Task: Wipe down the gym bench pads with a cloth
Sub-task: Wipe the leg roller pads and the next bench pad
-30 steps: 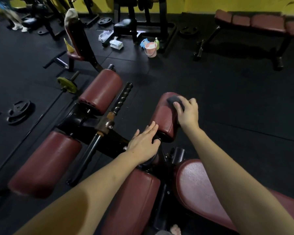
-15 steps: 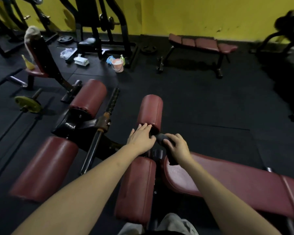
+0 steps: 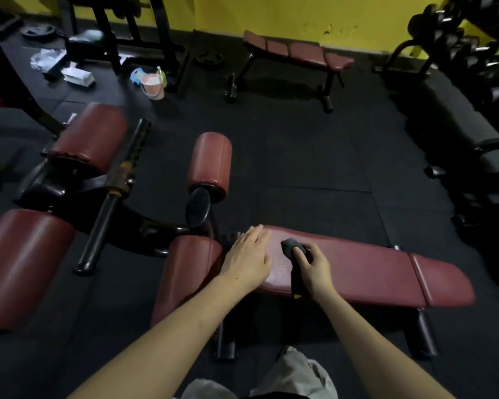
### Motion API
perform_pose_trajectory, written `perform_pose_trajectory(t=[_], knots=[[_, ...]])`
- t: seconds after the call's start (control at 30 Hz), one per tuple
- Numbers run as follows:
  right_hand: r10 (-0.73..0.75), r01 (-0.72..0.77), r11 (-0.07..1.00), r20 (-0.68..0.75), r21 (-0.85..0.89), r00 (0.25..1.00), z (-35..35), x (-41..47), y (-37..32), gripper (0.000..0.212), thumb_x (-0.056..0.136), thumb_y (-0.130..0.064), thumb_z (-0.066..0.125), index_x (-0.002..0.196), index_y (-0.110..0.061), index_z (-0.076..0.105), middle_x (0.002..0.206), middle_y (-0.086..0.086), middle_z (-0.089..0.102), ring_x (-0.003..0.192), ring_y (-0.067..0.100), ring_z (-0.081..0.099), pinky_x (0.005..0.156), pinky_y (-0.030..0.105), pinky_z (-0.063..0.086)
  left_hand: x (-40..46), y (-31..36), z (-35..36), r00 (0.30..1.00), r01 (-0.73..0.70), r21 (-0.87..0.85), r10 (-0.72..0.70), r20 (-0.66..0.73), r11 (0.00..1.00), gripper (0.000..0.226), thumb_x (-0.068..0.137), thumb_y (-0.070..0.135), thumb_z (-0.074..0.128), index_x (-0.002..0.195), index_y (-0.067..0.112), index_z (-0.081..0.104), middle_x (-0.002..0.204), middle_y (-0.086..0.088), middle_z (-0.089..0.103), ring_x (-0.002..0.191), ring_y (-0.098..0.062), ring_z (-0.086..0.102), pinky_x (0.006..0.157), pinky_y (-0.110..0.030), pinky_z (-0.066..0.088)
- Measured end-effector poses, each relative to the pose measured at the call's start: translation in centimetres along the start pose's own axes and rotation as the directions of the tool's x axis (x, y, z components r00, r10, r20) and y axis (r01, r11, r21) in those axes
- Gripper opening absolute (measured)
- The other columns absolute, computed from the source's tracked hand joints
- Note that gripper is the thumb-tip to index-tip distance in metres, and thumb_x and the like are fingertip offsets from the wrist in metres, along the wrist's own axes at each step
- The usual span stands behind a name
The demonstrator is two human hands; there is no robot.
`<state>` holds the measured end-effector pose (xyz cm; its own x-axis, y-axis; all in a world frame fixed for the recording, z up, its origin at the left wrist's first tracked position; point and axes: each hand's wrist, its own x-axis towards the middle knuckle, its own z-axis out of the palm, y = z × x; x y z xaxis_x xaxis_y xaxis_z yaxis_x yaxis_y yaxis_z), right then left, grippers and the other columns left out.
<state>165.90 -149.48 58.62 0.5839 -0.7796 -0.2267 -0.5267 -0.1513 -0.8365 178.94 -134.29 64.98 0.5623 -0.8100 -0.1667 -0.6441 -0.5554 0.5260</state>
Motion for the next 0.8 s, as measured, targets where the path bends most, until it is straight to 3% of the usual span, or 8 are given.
perform_pose_trajectory(t=[0.1, 0.23, 0.33, 0.5, 0.57, 0.7, 0.8], knots=[[-0.008, 0.01, 1.0, 0.067, -0.023, 0.998, -0.6, 2.1, 1.7, 0.006, 0.101, -0.026, 0.065, 0.106, -0.024, 0.065, 0.097, -0.008, 0.071, 0.085, 0.001, 0.065, 0.064, 0.01, 0.045, 0.6, 0.6, 3.8, 0.997, 0.078, -0.036, -0.078, 0.02, 0.996, 0.062, 0.101, 0.021, 0.045, 0.16, 0.021, 0.028, 0.168, 0.0, 0.024, 0.155, -0.019, 0.021, 0.124, -0.039, 0.027], [-0.002, 0.013, 0.998, 0.177, -0.062, 0.984, -0.9, 6.1, 4.8, 0.008, 0.1, -0.03, 0.066, 0.108, -0.028, 0.064, 0.101, -0.012, 0.069, 0.096, 0.007, 0.065, 0.078, 0.025, 0.047, 1.0, 0.5, 9.1, 0.962, 0.264, -0.111, -0.254, 0.097, 0.958, 0.061, 0.1, 0.019, 0.047, 0.159, 0.02, 0.03, 0.167, 0.001, 0.025, 0.15, -0.021, 0.033, 0.12, -0.036, 0.033], [-0.004, 0.027, 0.996, 0.242, -0.089, 0.97, -0.4, 9.0, 7.4, 0.008, 0.101, -0.031, 0.065, 0.109, -0.03, 0.063, 0.101, -0.014, 0.067, 0.097, 0.01, 0.063, 0.08, 0.027, 0.045, 1.5, -0.5, 13.4, 0.921, 0.377, -0.142, -0.353, 0.167, 0.915, 0.061, 0.101, 0.017, 0.047, 0.159, 0.022, 0.03, 0.169, 0.003, 0.018, 0.15, -0.021, 0.034, 0.121, -0.036, 0.032], [-0.026, 0.055, 0.992, 0.254, -0.11, 0.967, 2.9, 13.8, 11.1, 0.013, 0.103, -0.035, 0.06, 0.11, -0.026, 0.064, 0.104, -0.004, 0.068, 0.095, 0.015, 0.065, 0.078, 0.031, 0.049, 3.5, -3.5, 18.0, 0.895, 0.444, -0.062, -0.439, 0.086, 0.894, 0.061, 0.1, 0.021, 0.048, 0.159, 0.024, 0.032, 0.169, 0.003, 0.021, 0.15, -0.021, 0.032, 0.12, -0.038, 0.034], [-0.066, 0.09, 0.991, 0.215, -0.102, 0.974, 4.9, 15.6, 11.7, 0.021, 0.104, -0.035, 0.058, 0.117, -0.02, 0.064, 0.112, 0.0, 0.064, 0.102, 0.017, 0.06, 0.083, 0.03, 0.043, 4.6, -4.7, 18.9, 0.894, 0.448, -0.038, -0.446, 0.046, 0.893, 0.063, 0.099, 0.02, 0.05, 0.159, 0.023, 0.031, 0.169, 0.001, 0.021, 0.151, -0.023, 0.03, 0.122, -0.039, 0.031], [-0.063, 0.072, 0.996, 0.139, -0.061, 0.988, 10.0, 18.4, 11.0, 0.03, 0.104, -0.038, 0.057, 0.127, -0.019, 0.06, 0.121, 0.0, 0.046, 0.11, 0.017, 0.051, 0.097, 0.03, 0.042, 7.5, -7.5, 20.7, 0.888, 0.459, 0.034, -0.458, -0.024, 0.888, 0.067, 0.101, 0.022, 0.048, 0.163, 0.018, 0.023, 0.172, 0.001, 0.013, 0.155, -0.017, 0.021, 0.129, -0.035, 0.01], [-0.233, 0.252, 0.962, 0.166, -0.106, 0.958, 14.7, 18.9, 11.1, 0.038, 0.101, -0.04, 0.062, 0.132, -0.019, 0.062, 0.126, 0.007, 0.049, 0.115, 0.025, 0.052, 0.102, 0.036, 0.044, 8.9, -8.9, 21.4, 0.88, 0.474, 0.029, -0.472, -0.058, 0.88, 0.065, 0.102, 0.022, 0.044, 0.163, 0.013, 0.021, 0.172, 0.0, 0.013, 0.156, -0.012, 0.02, 0.129, -0.032, 0.01]])
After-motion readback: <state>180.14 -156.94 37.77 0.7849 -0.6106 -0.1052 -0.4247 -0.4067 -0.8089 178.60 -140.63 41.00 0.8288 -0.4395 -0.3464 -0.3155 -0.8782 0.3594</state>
